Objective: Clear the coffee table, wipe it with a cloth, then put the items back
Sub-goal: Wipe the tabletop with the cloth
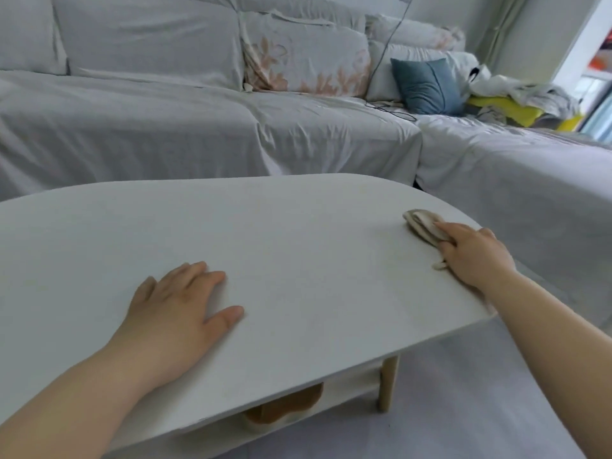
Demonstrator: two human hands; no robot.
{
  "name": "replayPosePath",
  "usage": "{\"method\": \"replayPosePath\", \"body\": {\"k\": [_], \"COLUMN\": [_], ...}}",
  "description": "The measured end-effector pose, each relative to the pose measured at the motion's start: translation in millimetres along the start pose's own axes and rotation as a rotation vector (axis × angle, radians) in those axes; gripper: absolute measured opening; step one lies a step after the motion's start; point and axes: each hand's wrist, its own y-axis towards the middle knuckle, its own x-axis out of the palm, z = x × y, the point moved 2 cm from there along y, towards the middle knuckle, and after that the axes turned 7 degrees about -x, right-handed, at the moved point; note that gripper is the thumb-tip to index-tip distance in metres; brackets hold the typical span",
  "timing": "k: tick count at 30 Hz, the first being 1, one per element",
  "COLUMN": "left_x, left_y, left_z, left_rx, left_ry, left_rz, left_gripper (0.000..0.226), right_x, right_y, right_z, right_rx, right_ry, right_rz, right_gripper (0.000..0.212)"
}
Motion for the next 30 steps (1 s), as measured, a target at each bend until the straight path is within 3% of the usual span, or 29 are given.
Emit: {"method": "replayPosePath", "body": {"k": [8, 11, 14, 18, 21, 26, 30], "left_x": [0.5, -0.6, -4.7, -9.6, -7.9, -22.8, -8.3], "left_y": [-0.7, -2.1, -1.0, -15.3, -40.4, -82.3, -127.6], "left_z": [-3.4, -2.8, -5.2, -9.9, -21.4, -8.2, -15.9], "left_rx": [-0.008, 0.002, 0.018, 0.070, 0.096, 0.365, 0.704], "left_ry": [-0.044, -0.052, -0.054, -0.070, -0.106, -0.335, -0.338], "left_rz": [0.047, 0.041, 0.017, 0.022, 0.023, 0.249, 0.367], "left_gripper": [0.095, 0.080, 0.060, 0.056, 0.051, 0.019, 0.024], "right_x": [-3.8, -1.4, -2.3, -1.1, 12.0, 7.8, 36.6], "right_y": [10.1, 8.1, 3.5, -11.3, -28.0, -69.9, -136.2], "right_z": [32.3, 29.9, 25.3, 14.8, -6.4, -34.4, -62.3], "right_rx": [0.112, 0.109, 0.095, 0.100, 0.038, -0.073, -0.233], "right_ry": [-0.072, -0.127, -0.161, -0.044, -0.005, 0.313, 0.395], "right_rz": [0.010, 0.021, 0.153, 0.305, 0.205, 0.465, 0.871], "right_gripper": [0.044, 0.045, 0.043, 0.036, 0.034, 0.030, 0.020]}}
